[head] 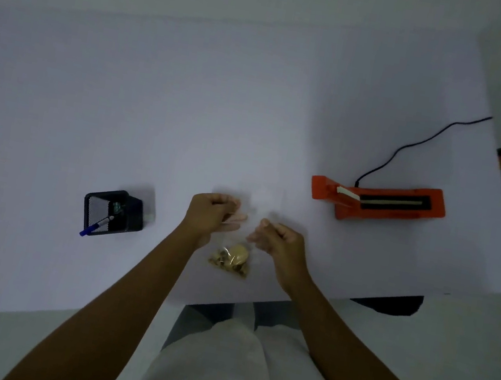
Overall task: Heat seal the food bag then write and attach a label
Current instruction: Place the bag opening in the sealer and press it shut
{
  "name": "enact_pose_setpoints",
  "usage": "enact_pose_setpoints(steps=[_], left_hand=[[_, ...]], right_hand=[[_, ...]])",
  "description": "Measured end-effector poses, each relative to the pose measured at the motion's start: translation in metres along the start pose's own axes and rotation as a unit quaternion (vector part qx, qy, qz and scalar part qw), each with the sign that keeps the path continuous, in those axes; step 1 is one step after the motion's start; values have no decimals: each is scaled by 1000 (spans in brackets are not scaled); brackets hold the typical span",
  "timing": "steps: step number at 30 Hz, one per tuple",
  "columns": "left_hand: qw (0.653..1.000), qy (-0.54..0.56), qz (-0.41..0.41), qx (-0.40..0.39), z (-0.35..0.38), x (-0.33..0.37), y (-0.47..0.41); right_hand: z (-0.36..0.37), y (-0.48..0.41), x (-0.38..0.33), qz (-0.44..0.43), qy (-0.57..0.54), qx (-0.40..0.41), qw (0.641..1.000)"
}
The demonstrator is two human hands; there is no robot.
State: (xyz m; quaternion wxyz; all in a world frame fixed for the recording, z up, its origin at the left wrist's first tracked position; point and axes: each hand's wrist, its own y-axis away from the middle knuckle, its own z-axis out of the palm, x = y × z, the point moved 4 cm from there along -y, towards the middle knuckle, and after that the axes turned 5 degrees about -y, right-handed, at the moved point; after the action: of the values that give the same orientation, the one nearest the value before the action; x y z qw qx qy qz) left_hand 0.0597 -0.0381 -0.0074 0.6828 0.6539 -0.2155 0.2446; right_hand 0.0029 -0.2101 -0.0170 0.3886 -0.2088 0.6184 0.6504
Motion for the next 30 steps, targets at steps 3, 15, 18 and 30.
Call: enact_pose_setpoints(steps=[3, 15, 18, 30], left_hand=[[999, 15, -9, -27, 10, -3, 14], [994, -42, -49, -89, 115, -20, 45], [993, -44, -59, -90, 151, -25, 43], [997, 15, -69, -43, 274, -25, 21]], right_hand=[[-16, 15, -11, -1, -2, 8, 1000], [-125, 58, -41, -54, 19, 55, 997], [-163, 56, -48, -54, 8, 66, 996], [-276, 12, -88, -41, 20, 54, 997]])
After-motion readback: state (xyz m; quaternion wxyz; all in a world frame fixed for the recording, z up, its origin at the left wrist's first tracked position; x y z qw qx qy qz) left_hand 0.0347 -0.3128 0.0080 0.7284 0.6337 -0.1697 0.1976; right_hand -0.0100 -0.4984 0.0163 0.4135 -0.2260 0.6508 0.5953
